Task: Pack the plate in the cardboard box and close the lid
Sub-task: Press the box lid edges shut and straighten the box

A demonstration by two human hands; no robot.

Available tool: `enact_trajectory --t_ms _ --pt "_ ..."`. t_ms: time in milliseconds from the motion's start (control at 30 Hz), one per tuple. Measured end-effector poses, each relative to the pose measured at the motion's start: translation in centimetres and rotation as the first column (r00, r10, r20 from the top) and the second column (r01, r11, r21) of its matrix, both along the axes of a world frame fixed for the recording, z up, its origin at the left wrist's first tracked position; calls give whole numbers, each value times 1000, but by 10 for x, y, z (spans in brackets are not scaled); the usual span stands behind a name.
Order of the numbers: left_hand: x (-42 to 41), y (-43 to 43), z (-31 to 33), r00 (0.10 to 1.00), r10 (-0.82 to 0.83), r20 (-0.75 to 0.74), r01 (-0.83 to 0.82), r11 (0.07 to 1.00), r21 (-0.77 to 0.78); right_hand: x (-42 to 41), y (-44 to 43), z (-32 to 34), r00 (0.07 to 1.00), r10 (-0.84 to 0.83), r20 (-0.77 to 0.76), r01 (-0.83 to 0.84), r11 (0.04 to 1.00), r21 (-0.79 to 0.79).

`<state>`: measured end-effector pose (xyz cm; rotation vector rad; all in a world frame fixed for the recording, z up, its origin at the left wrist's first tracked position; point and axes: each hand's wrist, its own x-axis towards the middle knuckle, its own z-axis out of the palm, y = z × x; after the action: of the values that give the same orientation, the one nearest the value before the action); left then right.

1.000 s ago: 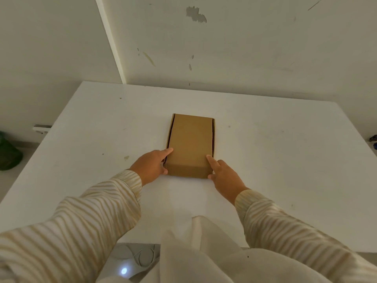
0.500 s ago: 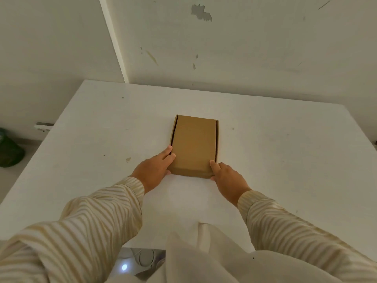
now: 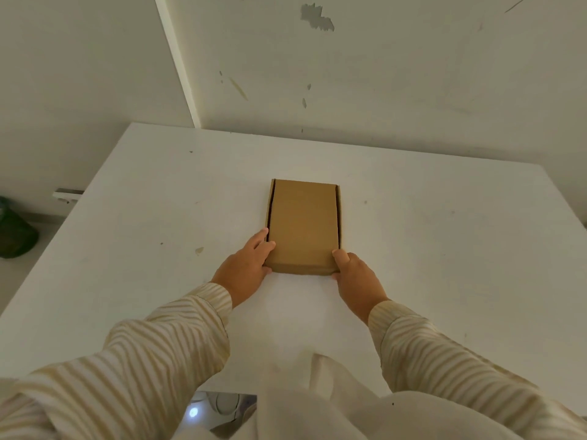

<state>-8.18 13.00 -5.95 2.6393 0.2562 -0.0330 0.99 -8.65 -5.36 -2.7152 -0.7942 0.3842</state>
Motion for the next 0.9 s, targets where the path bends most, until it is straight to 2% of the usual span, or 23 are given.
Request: enact_trajectory --t_ms 100,167,467,633,900 --pt "3 -10 1 995 97 -8 -97 983 -156 4 6 4 997 -79 -20 81 989 124" --pt "9 -13 4 993 119 -24 -122 976 -181 10 9 6 994 -104 -13 105 985 136" --pt "16 -21 10 985 146 -88 -158 977 -143 15 12 3 994 -107 -17 109 984 141" --pt "16 -23 21 979 140 -149 -165 970 -177 13 18 14 985 -140 -100 150 984 97" --pt "27 -19 35 977 123 -175 -132 990 -42 15 24 26 990 -104 -96 106 994 15"
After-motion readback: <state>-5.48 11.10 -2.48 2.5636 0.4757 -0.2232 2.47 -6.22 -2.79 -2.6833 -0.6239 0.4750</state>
